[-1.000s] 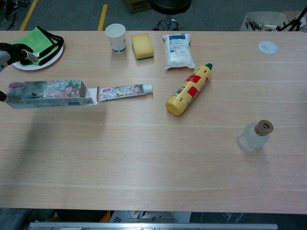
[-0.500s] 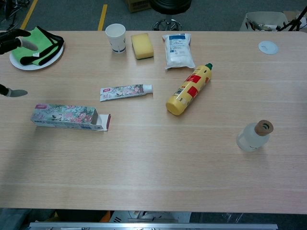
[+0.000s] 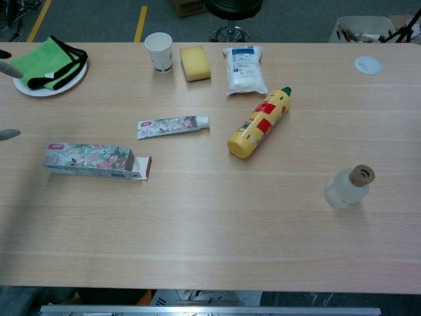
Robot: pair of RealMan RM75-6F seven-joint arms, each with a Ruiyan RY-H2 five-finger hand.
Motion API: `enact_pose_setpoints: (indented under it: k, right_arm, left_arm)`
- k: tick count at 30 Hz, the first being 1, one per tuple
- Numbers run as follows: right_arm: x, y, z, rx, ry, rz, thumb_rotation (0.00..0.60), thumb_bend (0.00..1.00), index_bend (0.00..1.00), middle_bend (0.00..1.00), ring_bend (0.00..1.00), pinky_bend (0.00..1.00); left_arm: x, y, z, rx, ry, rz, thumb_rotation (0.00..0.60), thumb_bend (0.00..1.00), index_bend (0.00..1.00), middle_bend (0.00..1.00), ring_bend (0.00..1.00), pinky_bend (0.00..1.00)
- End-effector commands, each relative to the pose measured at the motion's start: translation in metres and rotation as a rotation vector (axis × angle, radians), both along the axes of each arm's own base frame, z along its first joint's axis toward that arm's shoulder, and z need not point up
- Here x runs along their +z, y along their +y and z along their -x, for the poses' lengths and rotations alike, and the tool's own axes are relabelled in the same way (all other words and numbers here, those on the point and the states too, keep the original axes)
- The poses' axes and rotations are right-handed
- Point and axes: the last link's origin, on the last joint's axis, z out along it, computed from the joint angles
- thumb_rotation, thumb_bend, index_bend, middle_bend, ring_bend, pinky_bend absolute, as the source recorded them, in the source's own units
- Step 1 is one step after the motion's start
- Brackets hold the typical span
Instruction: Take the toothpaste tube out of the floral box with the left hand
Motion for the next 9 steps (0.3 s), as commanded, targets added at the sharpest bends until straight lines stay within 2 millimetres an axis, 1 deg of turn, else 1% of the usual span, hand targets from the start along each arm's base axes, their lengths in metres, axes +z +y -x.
enact_pose_setpoints:
  k: [1,4,9]
  right_arm:
    - [0.000,0.009,-0.002,-0.014,-0.015,0.027,0.600,0.21,0.24,0.24,0.14,0.17]
    - [0.001,0.012,-0.002,-0.023,-0.029,0.042,0.600,0.21,0.24,0.24,0.14,0.17]
    - [-0.003,0.008,-0.002,-0.023,-0.026,0.022,0.600,0.21,0.24,0.24,0.14,0.17]
  left_arm:
    - [0.013,-0.012,0.029,0.047,0.000,-0.041,0.600,0.07,0.26,0.12,0.20,0.26]
    - [0.016,-0.014,0.036,0.060,-0.019,-0.065,0.600,0.07,0.26,0.13,0.20,0.26]
    - [0.015,-0.015,0.042,0.068,-0.012,-0.057,0.600,0.07,0.26,0.13,0.20,0.26]
